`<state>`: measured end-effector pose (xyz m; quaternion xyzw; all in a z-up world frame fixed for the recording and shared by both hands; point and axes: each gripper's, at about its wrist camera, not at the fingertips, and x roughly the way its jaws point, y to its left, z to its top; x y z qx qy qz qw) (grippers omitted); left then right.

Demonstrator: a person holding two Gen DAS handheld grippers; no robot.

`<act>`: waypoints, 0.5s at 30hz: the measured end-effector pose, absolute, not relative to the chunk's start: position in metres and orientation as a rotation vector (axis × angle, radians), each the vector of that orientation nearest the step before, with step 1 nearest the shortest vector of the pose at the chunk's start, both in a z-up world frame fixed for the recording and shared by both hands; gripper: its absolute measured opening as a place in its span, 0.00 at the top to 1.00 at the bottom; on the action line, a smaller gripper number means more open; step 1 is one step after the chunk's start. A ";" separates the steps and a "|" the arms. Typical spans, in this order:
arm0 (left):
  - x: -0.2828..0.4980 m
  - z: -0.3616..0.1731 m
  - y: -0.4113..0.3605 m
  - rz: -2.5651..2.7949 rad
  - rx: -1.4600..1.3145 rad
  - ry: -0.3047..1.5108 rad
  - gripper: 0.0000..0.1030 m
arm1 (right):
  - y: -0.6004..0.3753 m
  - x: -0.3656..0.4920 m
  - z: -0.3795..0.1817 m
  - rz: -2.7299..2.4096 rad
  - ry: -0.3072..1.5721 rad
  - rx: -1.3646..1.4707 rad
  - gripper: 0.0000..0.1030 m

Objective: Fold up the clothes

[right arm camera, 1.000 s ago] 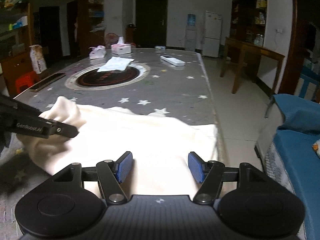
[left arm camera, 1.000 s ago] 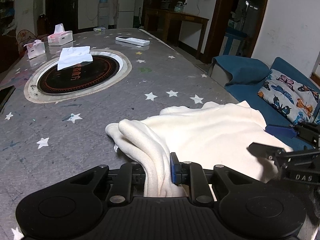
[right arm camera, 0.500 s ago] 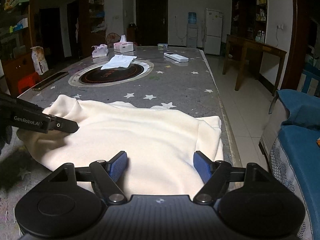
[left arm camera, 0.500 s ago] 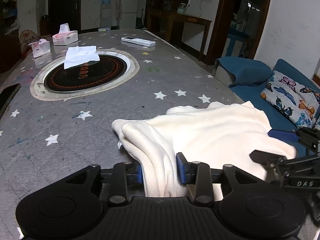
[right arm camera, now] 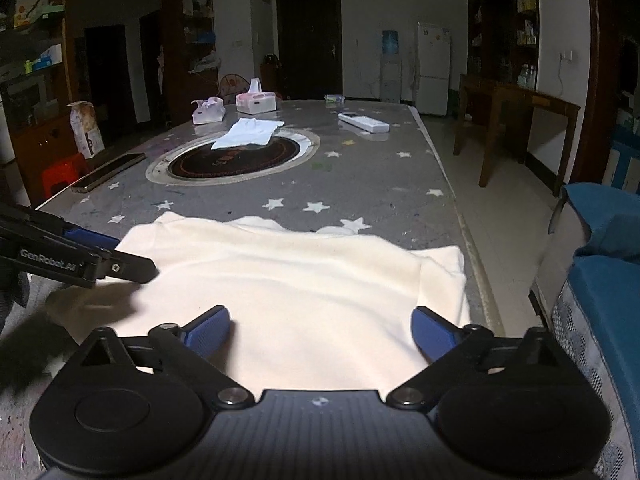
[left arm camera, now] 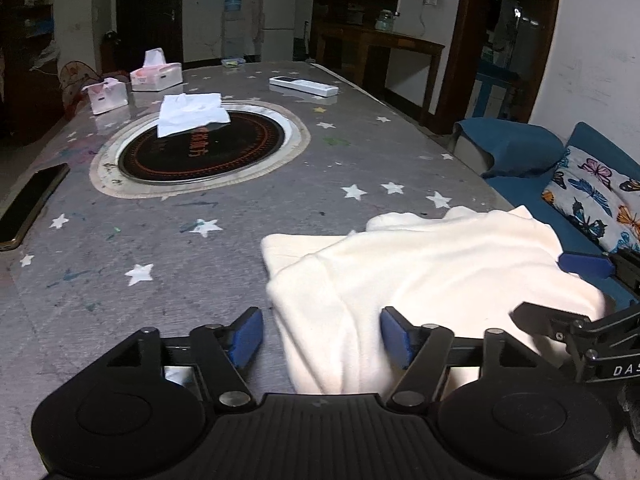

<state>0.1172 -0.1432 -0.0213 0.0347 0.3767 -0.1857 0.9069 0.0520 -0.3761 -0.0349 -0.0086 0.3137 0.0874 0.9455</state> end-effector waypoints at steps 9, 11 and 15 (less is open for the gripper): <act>0.113 -0.022 -0.134 -0.355 0.068 0.774 0.25 | -0.372 0.048 -0.038 0.172 0.652 -0.016 0.00; 0.111 -0.022 -0.134 -0.349 0.072 0.772 0.24 | -0.371 0.048 -0.040 0.168 0.663 -0.022 0.00; 0.106 -0.021 -0.133 -0.335 0.076 0.769 0.22 | -0.370 0.046 -0.040 0.156 0.664 -0.025 0.00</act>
